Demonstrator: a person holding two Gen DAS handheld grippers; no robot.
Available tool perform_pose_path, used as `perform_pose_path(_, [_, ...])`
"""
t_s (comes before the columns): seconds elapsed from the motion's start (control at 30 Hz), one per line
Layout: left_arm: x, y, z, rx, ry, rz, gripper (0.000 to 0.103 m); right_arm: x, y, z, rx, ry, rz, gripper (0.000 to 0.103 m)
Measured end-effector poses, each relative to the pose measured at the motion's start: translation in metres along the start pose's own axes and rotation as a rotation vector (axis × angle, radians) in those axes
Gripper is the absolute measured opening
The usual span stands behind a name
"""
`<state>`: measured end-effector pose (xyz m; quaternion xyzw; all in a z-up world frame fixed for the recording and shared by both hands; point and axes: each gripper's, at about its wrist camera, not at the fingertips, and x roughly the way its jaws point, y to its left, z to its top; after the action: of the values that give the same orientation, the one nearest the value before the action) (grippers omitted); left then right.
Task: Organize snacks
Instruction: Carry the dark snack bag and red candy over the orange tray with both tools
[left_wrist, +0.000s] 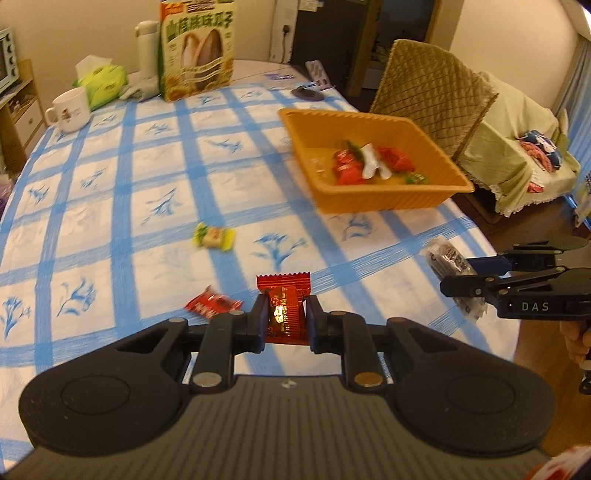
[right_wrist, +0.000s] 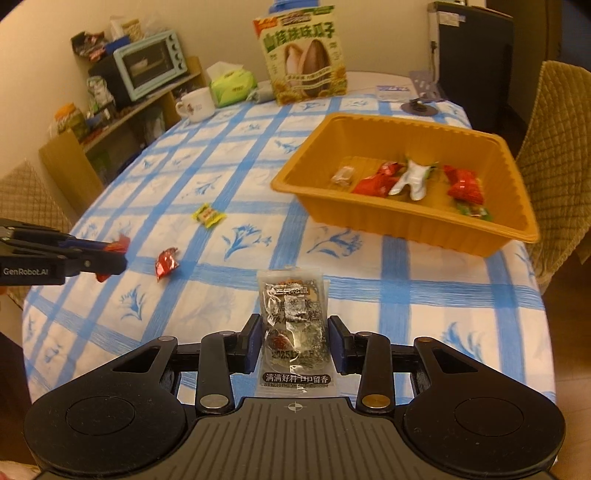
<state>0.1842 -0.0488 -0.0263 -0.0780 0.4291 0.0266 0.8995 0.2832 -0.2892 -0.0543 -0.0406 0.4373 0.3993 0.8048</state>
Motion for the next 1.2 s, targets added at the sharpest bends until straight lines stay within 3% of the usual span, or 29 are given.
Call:
perform_pose_path(0.3, [0.018,-0.042,0.040,0.058,-0.041,-0.043,0.019,-0.032,-0.045,0.029,0.057,-0.075,-0.016,0.038])
perform_pose_path(0.63, [0.044,-0.062,0.096,0.092,-0.092,-0.013,0.019,-0.039,-0.085,0.074,0.039,-0.158,-0.039,0.038])
perform_pose_path(0.9, [0.071,-0.069,0.139,0.111,-0.111,0.020,0.019,-0.019,-0.106,0.111,0.007,-0.203,-0.054,0.038])
perform_pose_path(1.2, [0.104,-0.074,0.165,0.112,-0.083,0.039,0.019,0.012,-0.128,0.141,0.039,-0.202,-0.070,0.038])
